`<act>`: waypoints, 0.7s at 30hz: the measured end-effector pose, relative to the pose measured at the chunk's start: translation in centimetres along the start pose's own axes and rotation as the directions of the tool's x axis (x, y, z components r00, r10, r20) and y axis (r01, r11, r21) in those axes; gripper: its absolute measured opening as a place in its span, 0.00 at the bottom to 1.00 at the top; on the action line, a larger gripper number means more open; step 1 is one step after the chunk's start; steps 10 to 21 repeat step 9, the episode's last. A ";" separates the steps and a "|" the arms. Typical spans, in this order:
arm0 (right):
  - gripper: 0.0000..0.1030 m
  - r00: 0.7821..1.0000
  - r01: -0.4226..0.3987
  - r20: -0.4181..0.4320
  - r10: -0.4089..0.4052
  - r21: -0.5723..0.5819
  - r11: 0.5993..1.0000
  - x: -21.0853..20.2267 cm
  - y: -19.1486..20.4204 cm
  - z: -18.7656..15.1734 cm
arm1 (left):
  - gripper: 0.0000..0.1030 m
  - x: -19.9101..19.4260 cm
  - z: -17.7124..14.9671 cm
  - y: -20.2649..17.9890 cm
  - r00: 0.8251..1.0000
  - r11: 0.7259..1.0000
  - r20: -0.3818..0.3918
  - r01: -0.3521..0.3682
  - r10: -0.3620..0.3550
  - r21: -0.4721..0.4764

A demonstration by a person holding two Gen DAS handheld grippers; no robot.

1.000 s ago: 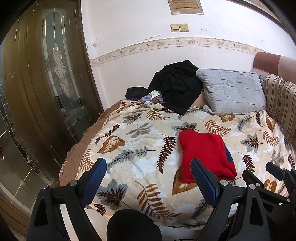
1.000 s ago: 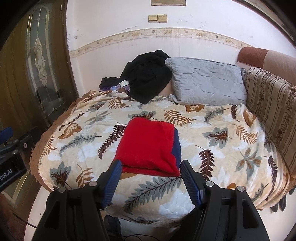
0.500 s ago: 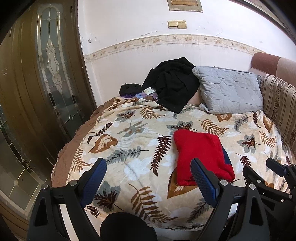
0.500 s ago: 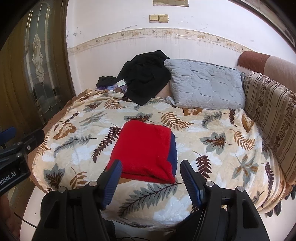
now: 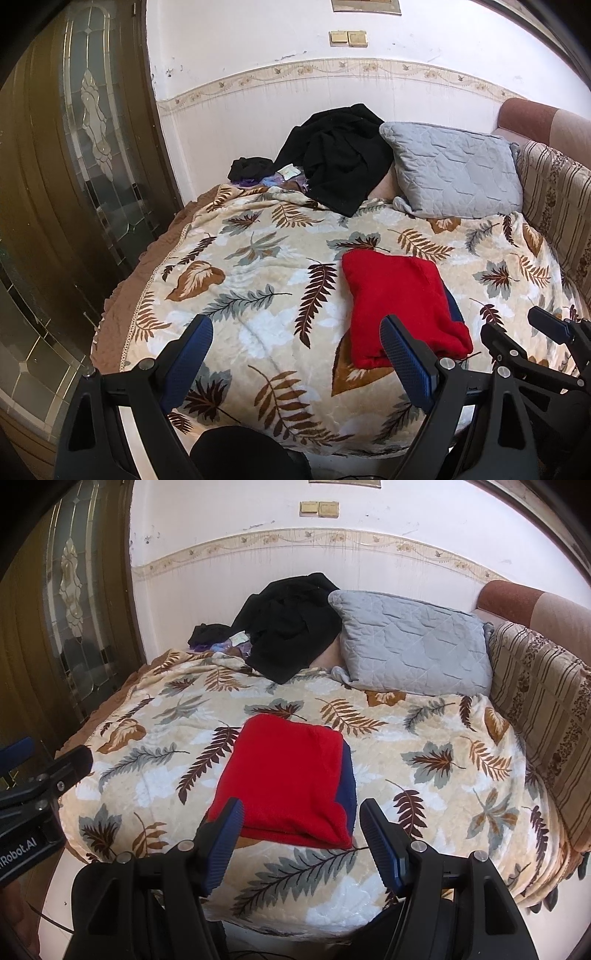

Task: Fold small clothes

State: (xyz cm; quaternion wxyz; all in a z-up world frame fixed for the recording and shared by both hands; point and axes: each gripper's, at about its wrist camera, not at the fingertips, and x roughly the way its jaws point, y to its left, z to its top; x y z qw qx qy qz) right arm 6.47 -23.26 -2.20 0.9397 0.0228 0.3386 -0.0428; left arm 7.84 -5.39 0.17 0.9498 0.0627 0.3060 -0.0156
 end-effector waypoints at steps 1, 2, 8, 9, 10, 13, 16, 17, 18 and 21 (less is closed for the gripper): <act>0.67 1.000 0.000 -0.004 0.000 -0.001 1.000 0.3 0.1 0.0 | 0.89 0.2 0.0 0.1 1.000 1.000 -0.002 0.001 -0.001 -0.001; 0.67 1.000 -0.001 -0.007 0.001 -0.001 1.000 0.5 0.1 0.1 | 0.89 0.4 0.1 0.1 1.000 1.000 -0.006 0.002 -0.002 -0.002; 0.67 1.000 -0.010 -0.027 0.010 -0.001 1.000 2.4 0.0 0.6 | 0.89 1.7 0.4 0.3 1.000 1.000 0.005 0.018 -0.018 -0.023; 0.67 1.000 -0.012 -0.029 0.012 0.009 1.000 2.8 -0.3 0.8 | 0.89 2.2 0.6 0.4 1.000 0.999 -0.003 0.025 -0.025 -0.027; 0.67 1.000 -0.012 -0.029 0.012 0.009 1.000 2.8 -0.3 0.8 | 0.89 2.2 0.6 0.4 1.000 0.999 -0.003 0.025 -0.025 -0.027; 0.67 1.000 -0.012 -0.029 0.012 0.009 1.000 2.8 -0.3 0.8 | 0.89 2.2 0.6 0.4 1.000 0.999 -0.003 0.025 -0.025 -0.027; 0.67 1.000 -0.012 -0.029 0.012 0.009 1.000 2.8 -0.3 0.8 | 0.89 2.2 0.6 0.4 1.000 0.999 -0.003 0.025 -0.025 -0.027; 0.67 1.000 -0.012 -0.029 0.012 0.009 1.000 2.8 -0.3 0.8 | 0.89 2.2 0.6 0.4 1.000 0.999 -0.003 0.025 -0.025 -0.027; 0.67 1.000 -0.012 -0.029 0.012 0.009 1.000 2.8 -0.3 0.8 | 0.89 2.2 0.6 0.4 1.000 0.999 -0.003 0.025 -0.025 -0.027; 0.67 1.000 -0.012 -0.029 0.012 0.009 1.000 2.8 -0.3 0.8 | 0.89 2.2 0.6 0.4 1.000 0.999 -0.003 0.025 -0.025 -0.027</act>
